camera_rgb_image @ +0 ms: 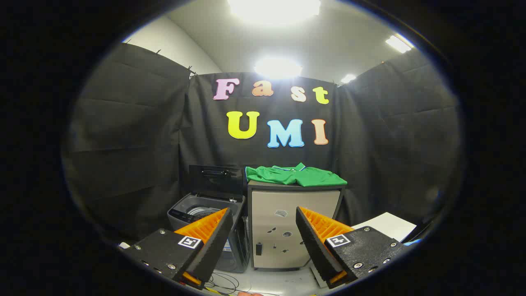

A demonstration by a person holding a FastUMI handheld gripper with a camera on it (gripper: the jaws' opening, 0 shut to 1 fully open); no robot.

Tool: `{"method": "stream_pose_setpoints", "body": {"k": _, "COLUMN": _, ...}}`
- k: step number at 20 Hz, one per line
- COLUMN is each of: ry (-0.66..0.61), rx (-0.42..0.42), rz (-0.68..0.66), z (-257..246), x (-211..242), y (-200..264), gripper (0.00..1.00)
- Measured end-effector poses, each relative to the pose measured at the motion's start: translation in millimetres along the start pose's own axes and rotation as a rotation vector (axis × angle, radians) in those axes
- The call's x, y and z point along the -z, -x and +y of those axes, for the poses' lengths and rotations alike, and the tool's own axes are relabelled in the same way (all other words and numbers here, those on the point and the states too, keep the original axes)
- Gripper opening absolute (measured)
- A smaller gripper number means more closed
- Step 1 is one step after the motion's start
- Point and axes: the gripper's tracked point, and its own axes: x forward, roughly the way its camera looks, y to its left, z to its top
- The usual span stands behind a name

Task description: Put the clothes into the washing machine and then close the washing machine lid.

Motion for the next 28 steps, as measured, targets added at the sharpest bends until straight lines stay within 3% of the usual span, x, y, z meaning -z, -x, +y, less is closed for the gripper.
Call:
{"method": "stream_pose_setpoints", "body": {"k": 8, "ry": 0.023, "rx": -0.043, "rz": 0.003, "z": 9.0, "x": 8.3, "y": 7.0, "gripper": 0.95}}
{"method": "stream_pose_setpoints", "body": {"k": 28, "ry": 0.035, "rx": -0.052, "rz": 0.024, "z": 8.7, "x": 13.4, "y": -2.8, "gripper": 0.95}}
